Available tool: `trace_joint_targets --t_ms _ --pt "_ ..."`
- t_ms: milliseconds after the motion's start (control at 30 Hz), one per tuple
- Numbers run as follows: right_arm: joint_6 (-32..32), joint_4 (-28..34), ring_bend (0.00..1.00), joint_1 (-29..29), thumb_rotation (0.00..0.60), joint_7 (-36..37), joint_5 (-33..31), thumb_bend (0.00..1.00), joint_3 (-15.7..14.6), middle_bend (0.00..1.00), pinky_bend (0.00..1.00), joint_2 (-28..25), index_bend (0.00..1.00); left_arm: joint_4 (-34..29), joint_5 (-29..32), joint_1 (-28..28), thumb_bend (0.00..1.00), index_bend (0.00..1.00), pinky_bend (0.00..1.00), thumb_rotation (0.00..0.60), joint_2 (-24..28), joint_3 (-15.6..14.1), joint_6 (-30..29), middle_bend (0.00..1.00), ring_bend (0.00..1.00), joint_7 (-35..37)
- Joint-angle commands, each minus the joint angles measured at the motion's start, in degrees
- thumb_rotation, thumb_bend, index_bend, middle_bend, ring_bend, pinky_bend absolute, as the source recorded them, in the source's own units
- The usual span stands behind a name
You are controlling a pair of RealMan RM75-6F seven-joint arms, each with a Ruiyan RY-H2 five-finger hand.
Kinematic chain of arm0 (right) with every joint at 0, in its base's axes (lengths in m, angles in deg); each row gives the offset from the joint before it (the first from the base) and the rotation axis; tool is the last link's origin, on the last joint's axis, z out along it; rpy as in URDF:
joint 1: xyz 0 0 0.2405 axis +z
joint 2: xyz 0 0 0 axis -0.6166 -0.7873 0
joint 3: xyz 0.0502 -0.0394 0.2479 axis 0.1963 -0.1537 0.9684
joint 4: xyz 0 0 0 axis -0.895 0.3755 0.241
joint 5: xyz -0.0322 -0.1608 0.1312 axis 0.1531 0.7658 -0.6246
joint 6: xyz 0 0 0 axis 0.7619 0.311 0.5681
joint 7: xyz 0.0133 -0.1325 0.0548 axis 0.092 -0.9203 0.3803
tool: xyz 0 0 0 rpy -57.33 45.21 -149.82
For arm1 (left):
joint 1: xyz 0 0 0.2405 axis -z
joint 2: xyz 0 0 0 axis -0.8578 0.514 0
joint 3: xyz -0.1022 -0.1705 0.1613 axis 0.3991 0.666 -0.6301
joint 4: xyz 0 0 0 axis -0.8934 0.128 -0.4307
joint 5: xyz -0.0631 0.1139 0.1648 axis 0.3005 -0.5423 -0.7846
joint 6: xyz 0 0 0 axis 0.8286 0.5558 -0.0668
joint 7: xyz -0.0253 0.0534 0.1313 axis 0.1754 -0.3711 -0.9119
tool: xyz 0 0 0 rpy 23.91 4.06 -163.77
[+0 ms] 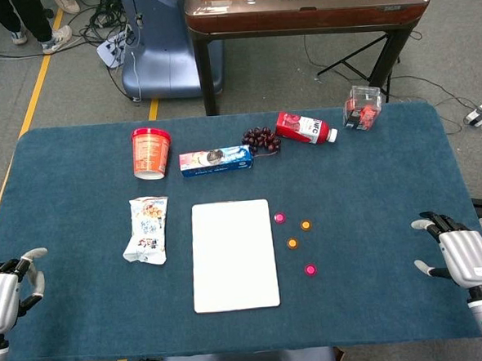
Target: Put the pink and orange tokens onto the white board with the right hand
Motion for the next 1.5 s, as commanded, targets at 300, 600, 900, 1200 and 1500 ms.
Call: trace_joint_targets --t_ms 300,600,900,1200,1500 --pt "-0.51 -1.02 0.30 1.64 0.600 0.08 4.03 0.03 -0.69 0.35 0.52 2.00 0.32 -0.22 0.95 -0.17 0.52 0.35 0.53 0.600 0.76 -0.14 0.91 0.63 0.47 1.04" --pt "-5.95 5.79 0.82 6.88 0.600 -13.40 8.07 0.04 -0.57 0.83 0.90 1.14 0.36 -0.40 1.18 -0.05 0.52 0.34 0.53 0.600 1.10 -0.19 1.44 0.62 0.47 1.50" --pt "-14.62 9.36 1.00 12.12 0.600 -23.09 4.43 0.06 0.17 1.00 1.00 4.56 0.44 -0.51 2.34 -0.60 0.52 0.34 0.54 0.600 1.99 0.44 0.78 0.62 0.46 3.30" --pt "-19.52 8.46 1.00 15.13 0.600 -30.89 -2.08 0.06 0.33 1.00 1.00 10.19 0.44 -0.66 3.14 -0.91 0.52 0.34 0.54 0.600 2.70 0.73 0.82 0.62 0.46 4.61" --pt "-22.24 6.21 1.00 17.11 0.600 -34.34 -7.06 0.07 -0.10 1.00 1.00 13.65 0.44 -0.89 3.29 -0.94 0.52 0.35 0.54 0.600 3.04 0.70 1.16 0.62 0.46 5.14"
